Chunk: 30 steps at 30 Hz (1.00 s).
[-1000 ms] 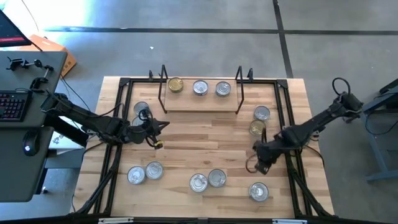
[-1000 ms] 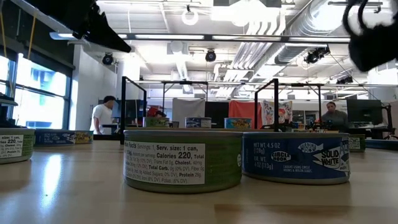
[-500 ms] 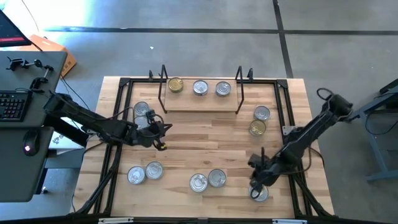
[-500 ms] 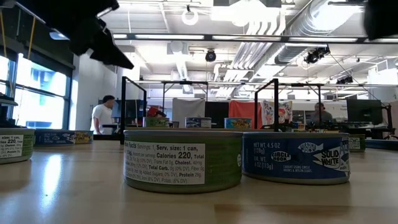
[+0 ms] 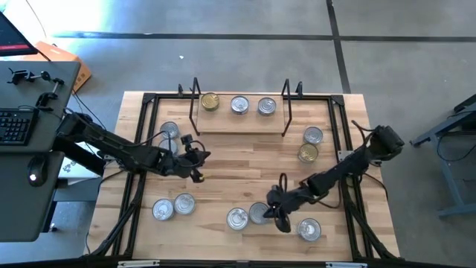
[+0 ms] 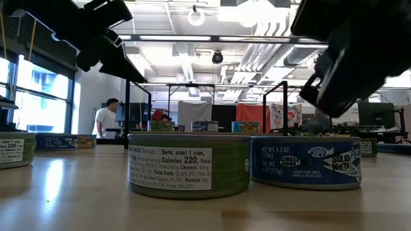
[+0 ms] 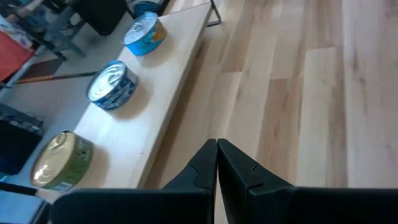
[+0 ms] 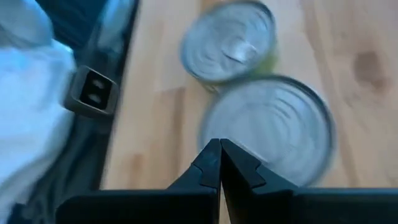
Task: Stack canned seafood by type on shelf
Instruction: Put the green tuna can on the shelf
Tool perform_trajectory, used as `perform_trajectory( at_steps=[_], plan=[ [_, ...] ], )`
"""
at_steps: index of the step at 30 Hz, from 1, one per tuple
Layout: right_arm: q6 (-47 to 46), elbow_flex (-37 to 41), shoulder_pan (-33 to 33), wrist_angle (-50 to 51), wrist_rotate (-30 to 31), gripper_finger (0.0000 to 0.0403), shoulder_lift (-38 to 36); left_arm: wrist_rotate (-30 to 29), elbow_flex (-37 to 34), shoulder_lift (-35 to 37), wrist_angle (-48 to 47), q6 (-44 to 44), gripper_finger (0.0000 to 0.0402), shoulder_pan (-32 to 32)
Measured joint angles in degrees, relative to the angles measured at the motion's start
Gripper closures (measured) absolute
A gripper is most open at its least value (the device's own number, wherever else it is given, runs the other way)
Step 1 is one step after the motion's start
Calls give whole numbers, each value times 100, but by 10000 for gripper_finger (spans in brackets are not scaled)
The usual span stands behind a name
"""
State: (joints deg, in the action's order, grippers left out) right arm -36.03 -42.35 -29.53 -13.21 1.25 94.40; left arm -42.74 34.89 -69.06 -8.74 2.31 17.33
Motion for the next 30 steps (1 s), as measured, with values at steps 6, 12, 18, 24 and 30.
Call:
perform_trajectory(
  at_steps=[6, 12, 18, 24, 30],
  plan=[
    [406, 0, 295, 522, -6, 403, -112, 266, 0, 154, -91, -47, 397, 196],
    [1882, 0, 521, 361, 2239, 403, -272, -51, 216, 572, -477, 66, 397, 830],
    [2156, -4, 968, -131, 5104, 402, -196, -713, 339, 1000, -1502, 1393, 397, 1491],
    [1826, -4, 1507, -83, 4543, 402, -192, 188, 312, 1136, -2821, 4127, 397, 1665],
    [1849, -4, 1816, -80, 4227, 402, -189, 2318, -136, 1114, -2359, 4178, 397, 1688]
  ],
)
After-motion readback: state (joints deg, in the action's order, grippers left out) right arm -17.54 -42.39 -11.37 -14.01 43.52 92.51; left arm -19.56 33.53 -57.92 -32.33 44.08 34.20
